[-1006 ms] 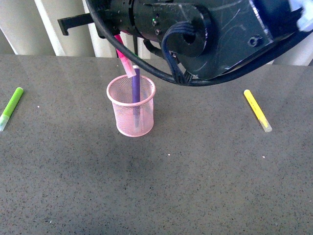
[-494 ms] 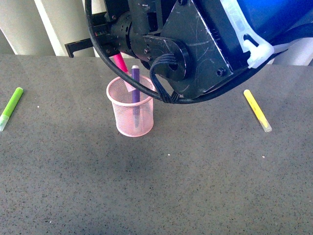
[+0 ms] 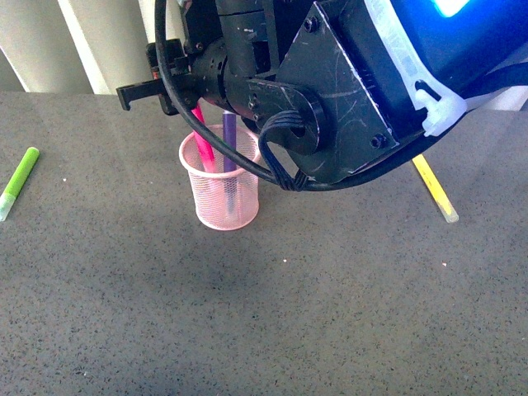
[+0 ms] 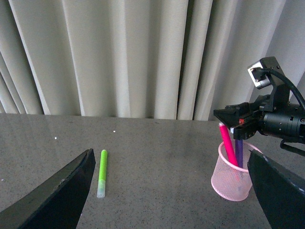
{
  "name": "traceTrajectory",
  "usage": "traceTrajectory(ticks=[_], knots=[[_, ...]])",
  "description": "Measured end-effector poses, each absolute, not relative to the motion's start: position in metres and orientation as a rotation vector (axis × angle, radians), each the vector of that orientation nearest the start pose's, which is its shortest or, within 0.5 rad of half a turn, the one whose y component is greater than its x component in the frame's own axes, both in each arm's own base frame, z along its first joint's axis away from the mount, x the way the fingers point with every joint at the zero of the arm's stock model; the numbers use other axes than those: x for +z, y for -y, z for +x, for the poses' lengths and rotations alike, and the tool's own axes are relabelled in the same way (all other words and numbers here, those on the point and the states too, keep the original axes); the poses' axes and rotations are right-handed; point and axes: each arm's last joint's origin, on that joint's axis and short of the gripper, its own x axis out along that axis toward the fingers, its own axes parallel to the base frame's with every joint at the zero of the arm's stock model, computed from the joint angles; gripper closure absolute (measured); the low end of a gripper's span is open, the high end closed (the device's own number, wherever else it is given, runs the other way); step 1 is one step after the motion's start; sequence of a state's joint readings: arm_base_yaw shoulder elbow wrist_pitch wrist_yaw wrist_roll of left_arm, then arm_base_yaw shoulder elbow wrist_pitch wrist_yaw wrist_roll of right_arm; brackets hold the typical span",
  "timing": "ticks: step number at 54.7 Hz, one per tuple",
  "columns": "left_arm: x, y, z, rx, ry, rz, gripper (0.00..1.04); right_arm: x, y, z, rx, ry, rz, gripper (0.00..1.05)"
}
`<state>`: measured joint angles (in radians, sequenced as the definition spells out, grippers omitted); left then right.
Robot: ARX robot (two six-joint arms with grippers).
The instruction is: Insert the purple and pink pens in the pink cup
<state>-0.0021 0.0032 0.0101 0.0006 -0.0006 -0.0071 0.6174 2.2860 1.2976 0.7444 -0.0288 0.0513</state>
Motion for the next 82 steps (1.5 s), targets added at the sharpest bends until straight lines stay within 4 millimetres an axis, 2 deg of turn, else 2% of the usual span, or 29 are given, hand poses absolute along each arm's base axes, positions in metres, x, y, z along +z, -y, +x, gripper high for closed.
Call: traceTrajectory(ticks=[10, 13, 18, 25, 29, 32, 35, 43, 45, 50, 55, 64, 74, 82], knots=[[0.167, 0.000, 0.097, -0.002, 0.007, -0.007, 0.07, 0.109, -0.269, 0.380, 0.594, -0.290, 0.007, 0.27], [0.167, 0.000, 0.097, -0.002, 0.007, -0.007, 0.07, 0.117, -0.264, 0.378, 0.563, -0.302, 0.023, 0.17], [0.167, 0.000, 0.097, -0.002, 0.007, -0.007, 0.07, 0.134, -0.253, 0.375, 0.507, -0.321, 0.056, 0.05], [0.167, 0.000, 0.097, -0.002, 0.007, -0.007, 0.07, 0.166, -0.224, 0.368, 0.383, -0.354, 0.095, 0.07], [0.167, 0.000, 0.097, -0.002, 0.007, -0.007, 0.07, 0.185, -0.198, 0.359, 0.290, -0.376, 0.107, 0.07], [0.167, 0.000, 0.097, -0.002, 0.007, -0.007, 0.07, 0.199, -0.171, 0.345, 0.211, -0.380, 0.104, 0.07], [0.167, 0.000, 0.097, -0.001, 0.007, -0.007, 0.07, 0.205, -0.159, 0.338, 0.178, -0.369, 0.109, 0.07], [0.167, 0.000, 0.097, -0.003, 0.008, -0.007, 0.07, 0.213, -0.153, 0.336, 0.170, -0.350, 0.118, 0.07], [0.167, 0.000, 0.097, -0.002, 0.007, -0.007, 0.07, 0.209, -0.154, 0.335, 0.149, -0.325, 0.106, 0.09], [0.167, 0.000, 0.097, -0.002, 0.007, -0.007, 0.07, 0.199, -0.141, 0.325, 0.040, -0.144, 0.050, 0.23], [0.167, 0.000, 0.097, 0.001, 0.007, -0.007, 0.07, 0.193, -0.108, 0.293, 0.029, -0.019, 0.026, 0.44], [0.167, 0.000, 0.097, 0.000, 0.008, -0.007, 0.07, 0.189, -0.071, 0.258, 0.007, 0.001, 0.007, 0.73], [0.167, 0.000, 0.097, -0.002, 0.007, -0.007, 0.07, 0.179, -0.047, 0.227, 0.010, -0.015, -0.004, 1.02], [0.167, 0.000, 0.097, -0.001, 0.007, -0.007, 0.07, 0.176, -0.034, 0.207, 0.009, -0.012, -0.002, 1.01]])
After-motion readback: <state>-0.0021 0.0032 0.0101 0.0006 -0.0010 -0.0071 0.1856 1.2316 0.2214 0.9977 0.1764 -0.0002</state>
